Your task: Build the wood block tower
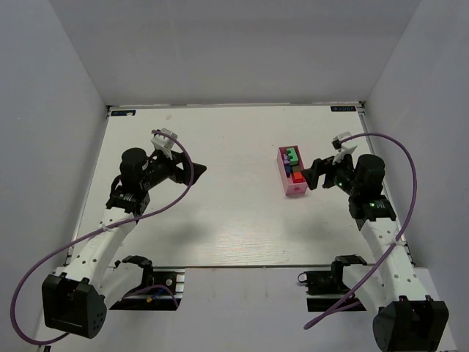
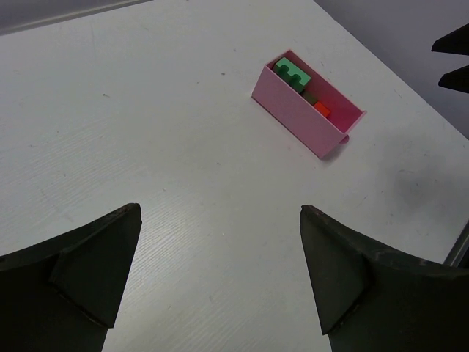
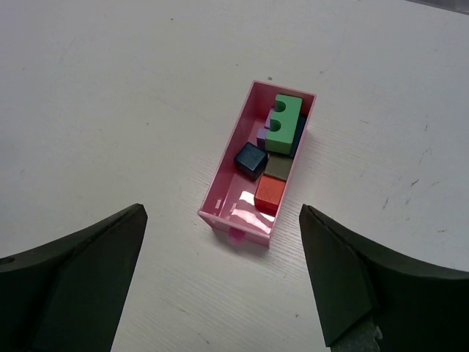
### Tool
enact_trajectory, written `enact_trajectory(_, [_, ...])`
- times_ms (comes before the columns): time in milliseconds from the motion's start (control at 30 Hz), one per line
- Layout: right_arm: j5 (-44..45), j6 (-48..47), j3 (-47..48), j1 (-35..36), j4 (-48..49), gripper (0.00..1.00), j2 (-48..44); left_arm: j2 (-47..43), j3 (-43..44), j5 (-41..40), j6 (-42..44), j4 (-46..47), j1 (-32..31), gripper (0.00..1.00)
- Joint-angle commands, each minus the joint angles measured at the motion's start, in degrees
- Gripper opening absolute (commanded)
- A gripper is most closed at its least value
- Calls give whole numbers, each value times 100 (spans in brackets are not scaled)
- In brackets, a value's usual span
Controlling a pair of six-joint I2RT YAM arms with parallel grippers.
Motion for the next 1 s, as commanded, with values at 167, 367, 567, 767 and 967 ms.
enact_trajectory(167, [-500,-700,188,-6,68,90,-33,-108,113,145,-32,116,3,100])
enact_trajectory(367, [-370,-1062,240,3,14,19,177,6,113,145,-85,186,3,39])
enact_trajectory(567, [-168,-991,733,73,-250,48,713,419,315,-206,-85,-323,3,69])
enact_trajectory(767, [746,-1079,1119,249,-364,51,1461,735,534,-752,-208,-815,3,84])
enact_trajectory(967, [1063,-1106,1471,433,-443,46,2312,920,649,-857,-313,-974,3,82])
